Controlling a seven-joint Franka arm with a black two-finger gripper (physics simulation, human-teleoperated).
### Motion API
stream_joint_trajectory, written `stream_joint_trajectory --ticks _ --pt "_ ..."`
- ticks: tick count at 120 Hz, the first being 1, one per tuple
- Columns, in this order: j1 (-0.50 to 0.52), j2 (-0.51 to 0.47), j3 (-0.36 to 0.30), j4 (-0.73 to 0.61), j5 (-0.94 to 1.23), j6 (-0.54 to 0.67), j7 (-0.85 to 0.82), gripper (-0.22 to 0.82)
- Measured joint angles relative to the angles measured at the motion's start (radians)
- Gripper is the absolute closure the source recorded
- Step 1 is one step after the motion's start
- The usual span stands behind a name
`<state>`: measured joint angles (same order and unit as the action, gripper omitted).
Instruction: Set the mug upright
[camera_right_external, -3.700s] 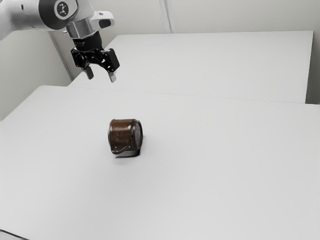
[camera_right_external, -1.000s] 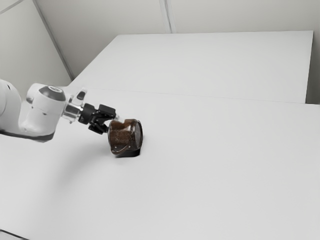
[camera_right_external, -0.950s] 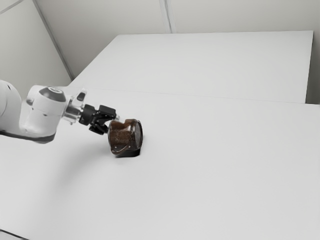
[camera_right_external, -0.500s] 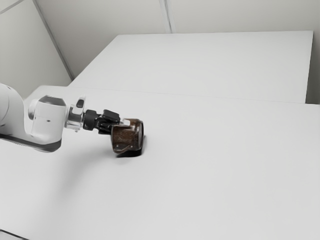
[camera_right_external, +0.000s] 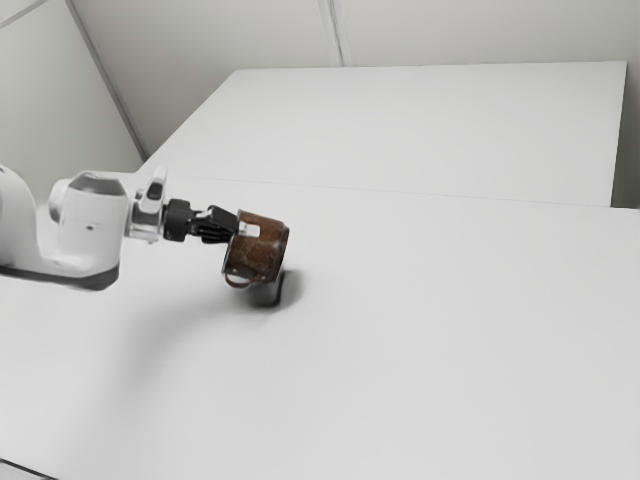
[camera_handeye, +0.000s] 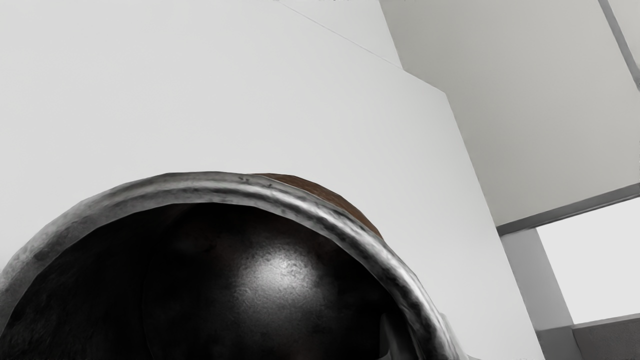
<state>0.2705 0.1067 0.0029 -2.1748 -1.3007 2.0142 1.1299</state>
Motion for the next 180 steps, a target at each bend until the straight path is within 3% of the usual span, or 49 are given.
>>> stream_joint_trajectory --ticks 36,62,100,129,180 --pt "-0.071 -0.099 0.002 0.036 0.301 0.027 -0.095 0.77" --pt "-0.129 -0.136 0.002 0.069 0.636 0.041 -0.266 0.77" --pt "-0.251 -0.208 0.004 0.038 0.944 0.082 -0.538 0.77" --pt "-0.284 -0.254 -0.007 -0.025 1.087 0.109 -0.734 0.77" --pt "-0.304 -0.278 -0.034 -0.147 1.131 0.256 -0.951 0.77"
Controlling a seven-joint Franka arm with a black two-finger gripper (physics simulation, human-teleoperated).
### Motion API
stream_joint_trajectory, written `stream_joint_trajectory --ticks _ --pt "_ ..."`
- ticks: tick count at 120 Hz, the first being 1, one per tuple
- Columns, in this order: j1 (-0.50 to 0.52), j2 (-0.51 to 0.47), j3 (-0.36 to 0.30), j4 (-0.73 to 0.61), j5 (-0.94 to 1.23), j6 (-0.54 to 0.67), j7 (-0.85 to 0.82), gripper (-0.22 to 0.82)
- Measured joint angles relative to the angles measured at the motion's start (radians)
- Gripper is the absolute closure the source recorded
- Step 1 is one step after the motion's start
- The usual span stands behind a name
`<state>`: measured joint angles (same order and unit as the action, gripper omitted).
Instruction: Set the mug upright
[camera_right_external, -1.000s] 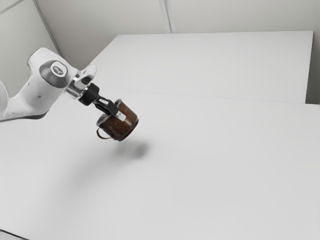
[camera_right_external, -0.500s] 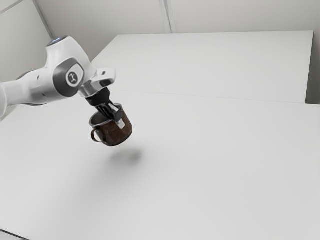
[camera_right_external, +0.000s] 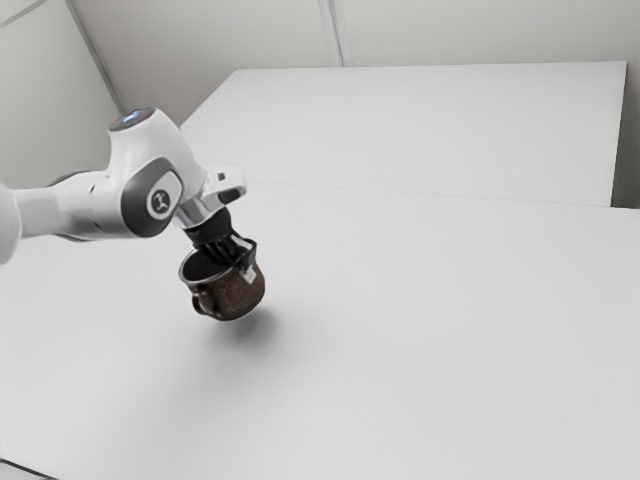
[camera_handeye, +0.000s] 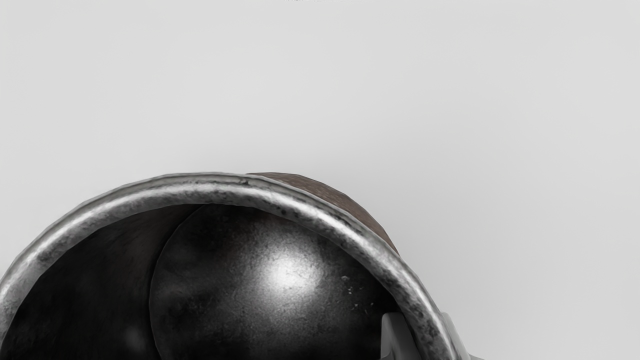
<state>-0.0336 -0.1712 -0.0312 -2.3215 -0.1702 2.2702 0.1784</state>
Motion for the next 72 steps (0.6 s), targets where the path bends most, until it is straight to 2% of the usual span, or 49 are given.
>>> stream_joint_trajectory --ticks 72 --pt "-0.023 0.032 -0.003 -0.086 0.004 0.121 -0.177 0.77"
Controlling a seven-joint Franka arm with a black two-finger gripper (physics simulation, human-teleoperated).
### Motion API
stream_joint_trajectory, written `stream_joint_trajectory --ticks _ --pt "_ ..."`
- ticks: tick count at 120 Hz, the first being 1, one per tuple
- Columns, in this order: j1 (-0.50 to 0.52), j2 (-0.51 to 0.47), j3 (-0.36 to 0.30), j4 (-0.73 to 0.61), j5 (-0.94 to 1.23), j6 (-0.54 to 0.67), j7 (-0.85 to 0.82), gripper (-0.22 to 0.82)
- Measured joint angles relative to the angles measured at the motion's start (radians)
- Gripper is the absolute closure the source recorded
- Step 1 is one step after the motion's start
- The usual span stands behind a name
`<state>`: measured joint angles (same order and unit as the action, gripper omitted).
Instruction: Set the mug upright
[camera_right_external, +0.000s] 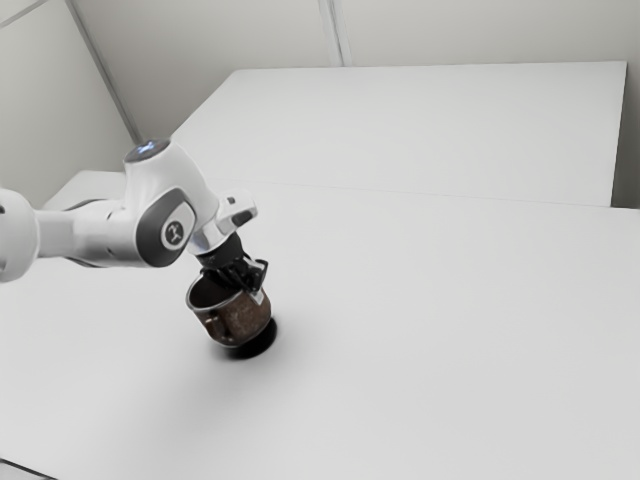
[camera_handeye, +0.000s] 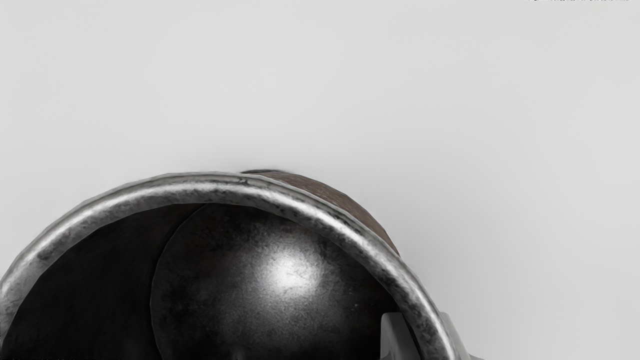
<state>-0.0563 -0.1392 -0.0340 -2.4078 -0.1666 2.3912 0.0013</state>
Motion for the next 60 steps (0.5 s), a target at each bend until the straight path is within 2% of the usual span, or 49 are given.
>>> stream_joint_trajectory --ticks 60 --pt "-0.003 0.064 -0.007 -0.001 0.0 0.06 -0.068 0.77"
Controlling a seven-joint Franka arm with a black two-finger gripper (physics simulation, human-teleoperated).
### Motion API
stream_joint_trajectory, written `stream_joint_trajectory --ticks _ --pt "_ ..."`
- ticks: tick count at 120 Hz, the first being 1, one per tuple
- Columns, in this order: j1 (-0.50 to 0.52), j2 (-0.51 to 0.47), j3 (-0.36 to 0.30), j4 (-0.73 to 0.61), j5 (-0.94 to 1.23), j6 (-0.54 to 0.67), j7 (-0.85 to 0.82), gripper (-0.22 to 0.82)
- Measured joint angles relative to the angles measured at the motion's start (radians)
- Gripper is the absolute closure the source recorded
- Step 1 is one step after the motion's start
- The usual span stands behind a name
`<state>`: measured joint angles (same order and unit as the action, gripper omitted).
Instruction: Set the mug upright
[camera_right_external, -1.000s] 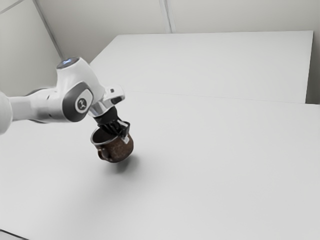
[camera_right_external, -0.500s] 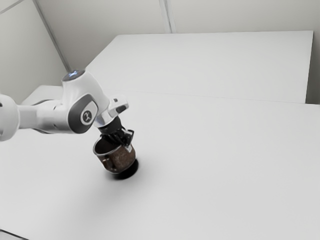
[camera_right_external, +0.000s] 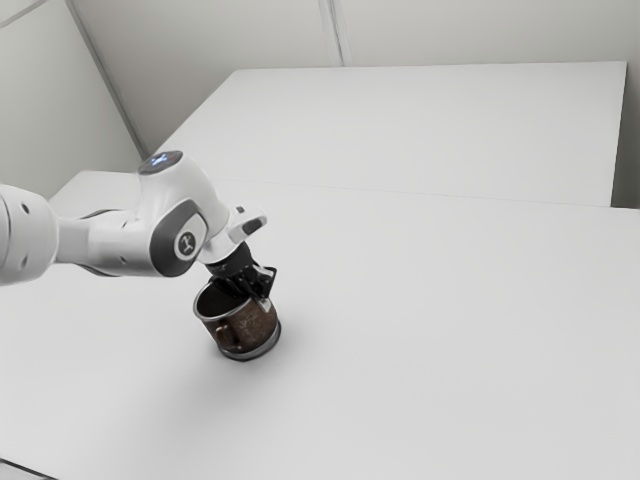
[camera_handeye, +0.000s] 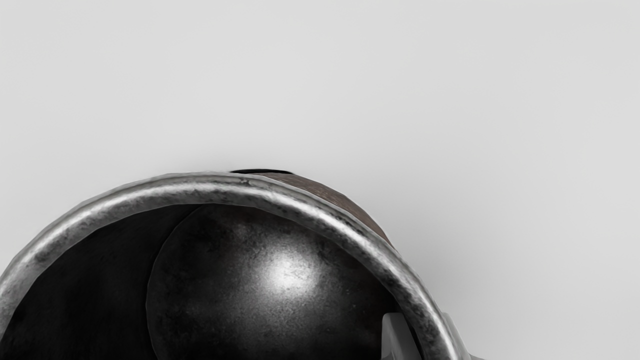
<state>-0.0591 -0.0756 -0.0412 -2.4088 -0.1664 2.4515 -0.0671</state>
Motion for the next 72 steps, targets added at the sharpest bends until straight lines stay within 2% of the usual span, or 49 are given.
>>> stream_joint_trajectory --ticks 16,45,57,72 --pt "-0.002 0.009 -0.001 0.0 -0.002 0.005 -0.01 0.74" --pt "-0.015 -0.01 -0.005 0.003 -0.018 0.008 -0.004 0.3" --pt "-0.015 -0.031 -0.005 0.011 -0.02 0.002 0.001 0.2" --pt "-0.006 -0.049 -0.004 0.061 -0.022 -0.054 0.005 0.12"
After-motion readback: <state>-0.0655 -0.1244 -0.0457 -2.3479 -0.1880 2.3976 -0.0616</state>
